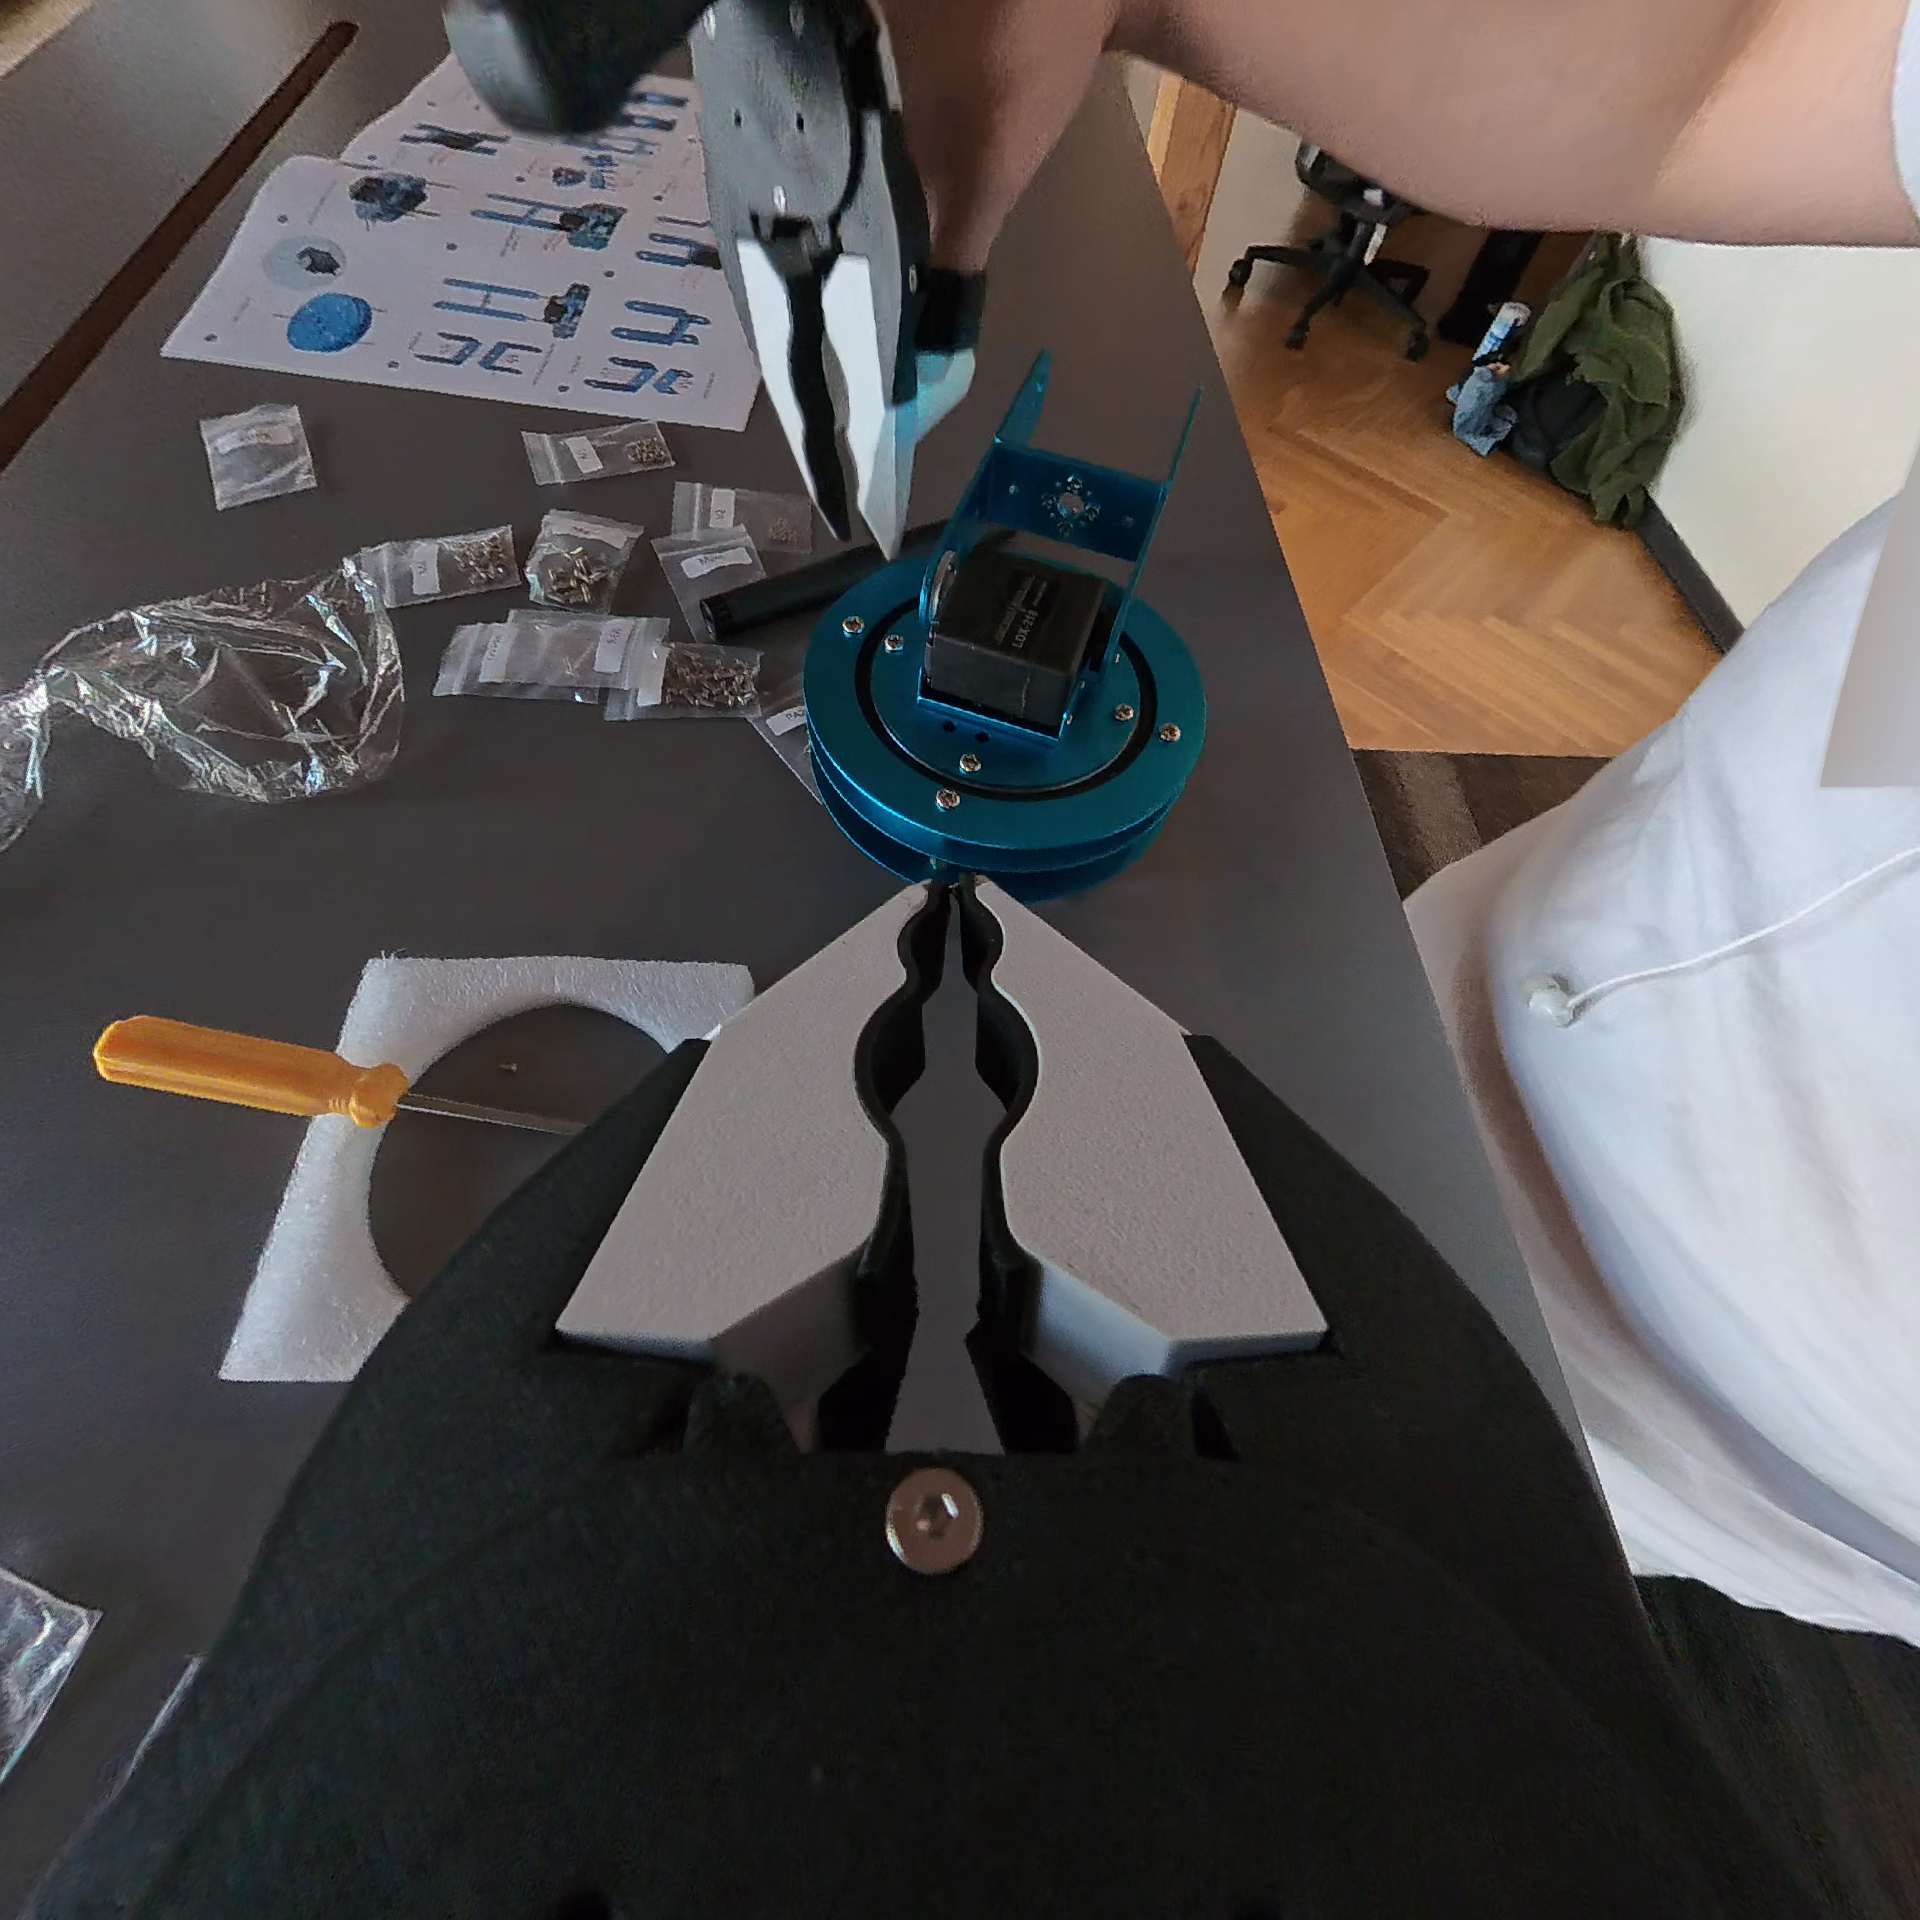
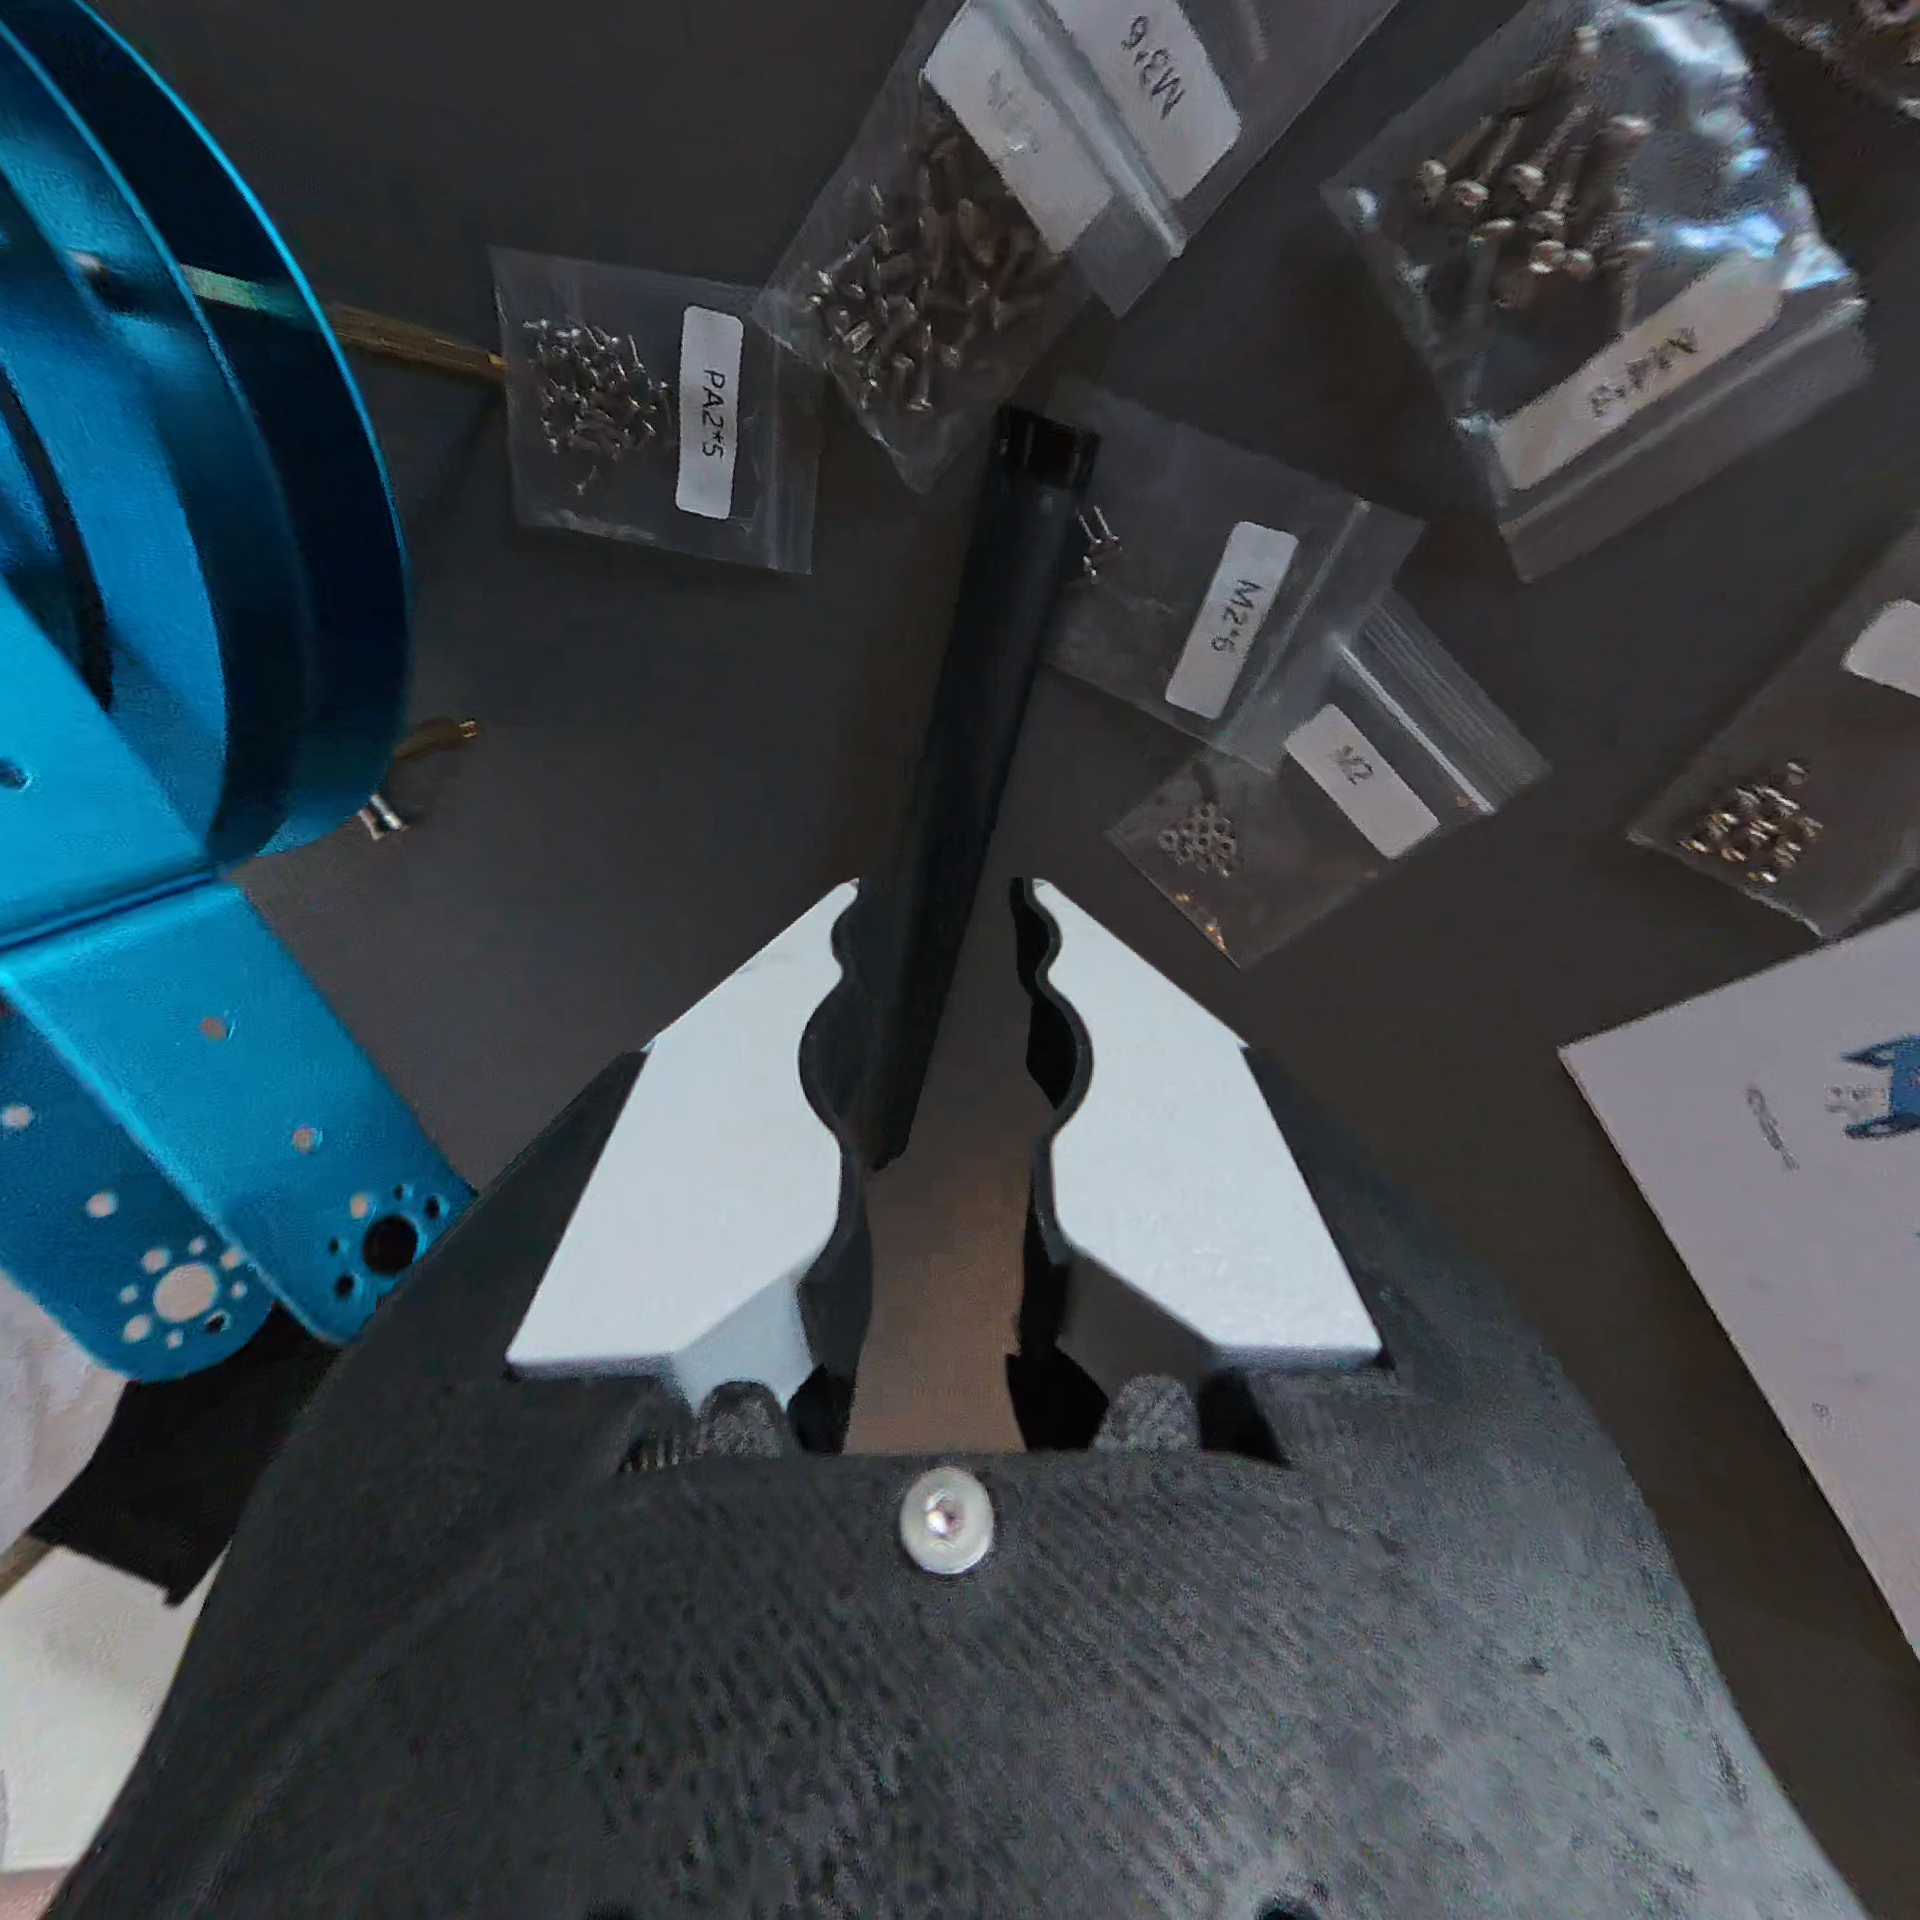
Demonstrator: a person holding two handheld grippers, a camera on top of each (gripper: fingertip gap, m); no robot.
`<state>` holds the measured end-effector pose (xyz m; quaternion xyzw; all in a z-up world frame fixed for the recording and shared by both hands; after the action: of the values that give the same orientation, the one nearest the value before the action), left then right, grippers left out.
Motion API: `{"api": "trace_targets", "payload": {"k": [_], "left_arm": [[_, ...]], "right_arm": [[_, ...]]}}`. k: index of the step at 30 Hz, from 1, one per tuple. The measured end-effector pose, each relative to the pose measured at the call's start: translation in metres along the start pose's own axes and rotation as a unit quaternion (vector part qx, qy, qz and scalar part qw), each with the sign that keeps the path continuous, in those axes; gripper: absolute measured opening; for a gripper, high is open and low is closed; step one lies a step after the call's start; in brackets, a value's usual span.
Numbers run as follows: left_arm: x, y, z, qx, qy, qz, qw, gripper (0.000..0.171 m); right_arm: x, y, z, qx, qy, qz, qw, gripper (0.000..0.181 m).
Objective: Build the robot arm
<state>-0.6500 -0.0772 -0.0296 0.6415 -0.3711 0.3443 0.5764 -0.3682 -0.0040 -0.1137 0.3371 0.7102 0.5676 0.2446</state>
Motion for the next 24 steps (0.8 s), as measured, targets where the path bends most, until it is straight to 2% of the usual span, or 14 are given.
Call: {"api": "trace_targets", "payload": {"k": [3, 10, 15, 24], "left_arm": [[0.005, 0.0, -0.002, 0.009, 0.002, 0.013, 1.0, 0.0], [0.017, -0.002, -0.004, 0.027, -0.029, 0.059, 0.997, 0.0], [0.028, -0.004, -0.006, 0.038, -0.046, 0.11, 0.992, 0.0], [0.027, -0.015, -0.021, 0.017, -0.02, 0.155, 0.988, 0.0]], "right_arm": [[0.003, -0.014, -0.001, -0.023, 0.012, -0.034, 0.999, 0.026], [0.005, -0.014, -0.001, -0.061, 0.022, -0.013, 0.998, 0.017], [-0.004, 0.019, 0.003, -0.012, -0.026, 0.107, 0.994, 0.016], [-0.016, 0.068, 0.021, 0.069, -0.099, 0.274, 0.954, 0.016]]}}
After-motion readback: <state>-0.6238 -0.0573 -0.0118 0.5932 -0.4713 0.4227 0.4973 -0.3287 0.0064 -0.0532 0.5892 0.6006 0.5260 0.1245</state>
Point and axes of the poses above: each gripper's, where its closed fingertips meet, y back along the fingers, x out of its top, z = x × y across the jaws, the point moved 5 cm from there along y, back along the fingers, and after that the axes turned 12 degrees about -y, right-handed, at the moved point
